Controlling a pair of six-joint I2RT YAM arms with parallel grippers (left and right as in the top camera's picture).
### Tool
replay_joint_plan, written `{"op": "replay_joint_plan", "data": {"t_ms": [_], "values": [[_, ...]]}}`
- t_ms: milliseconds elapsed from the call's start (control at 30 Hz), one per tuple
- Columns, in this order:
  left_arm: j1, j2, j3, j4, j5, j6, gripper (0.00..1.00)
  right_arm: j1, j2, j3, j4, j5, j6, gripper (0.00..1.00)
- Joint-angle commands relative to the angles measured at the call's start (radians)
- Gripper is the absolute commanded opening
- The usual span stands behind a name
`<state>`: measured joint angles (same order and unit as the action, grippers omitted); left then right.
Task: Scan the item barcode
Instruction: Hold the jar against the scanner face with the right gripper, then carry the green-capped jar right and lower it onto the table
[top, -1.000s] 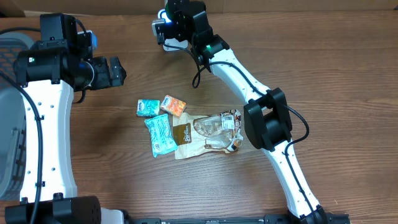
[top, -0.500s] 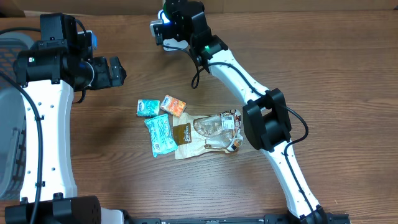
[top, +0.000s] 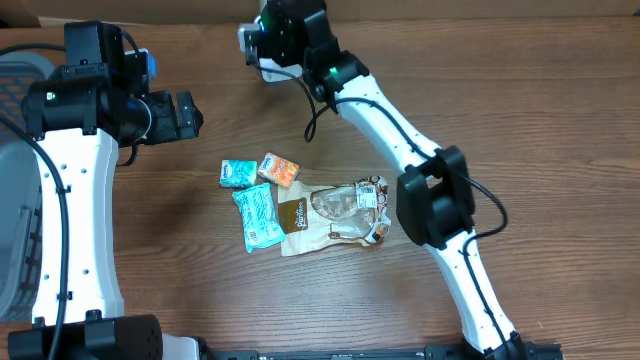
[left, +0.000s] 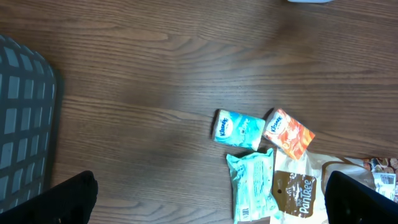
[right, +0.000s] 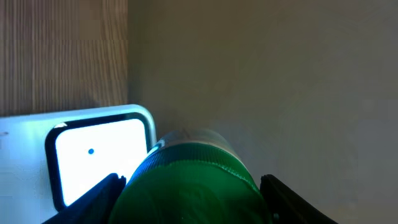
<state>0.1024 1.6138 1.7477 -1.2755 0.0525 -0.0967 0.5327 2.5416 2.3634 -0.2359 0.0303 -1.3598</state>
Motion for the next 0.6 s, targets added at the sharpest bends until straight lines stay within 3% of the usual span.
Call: {"op": "replay_joint_plan", "data": {"t_ms": [0,100,300,400,467,567], "values": [[-0.005,-0.011,0.022,0.0,0.008,0.012,0.99,0.003,-0.233,0.014,-0.109,-0.012,0.275,0.13],[-0.005,-0.011,0.022,0.0,0.008,0.012,1.0,-0.004,-0.339,0.014,-0.311,-0.048,0.423,0.19],[-0.005,-0.011,0.022,0.0,0.007,0.012,0.99,-0.066,-0.504,0.014,-0.776,-0.051,0.676,0.16],[-0.005,-0.011,0.022,0.0,0.008,0.012,1.0,-0.126,-0.53,0.014,-0.961,-0.051,0.842,0.17],[-0.005,-0.011,0.022,0.0,0.007,0.012,1.0,-0.18,-0.528,0.013,-1.086,-0.07,0.959,0.24],[-0.005,-0.011,0.022,0.0,0.007,0.012,0.99,-0.268,-0.506,0.011,-1.226,-0.166,1.025,0.25]]}}
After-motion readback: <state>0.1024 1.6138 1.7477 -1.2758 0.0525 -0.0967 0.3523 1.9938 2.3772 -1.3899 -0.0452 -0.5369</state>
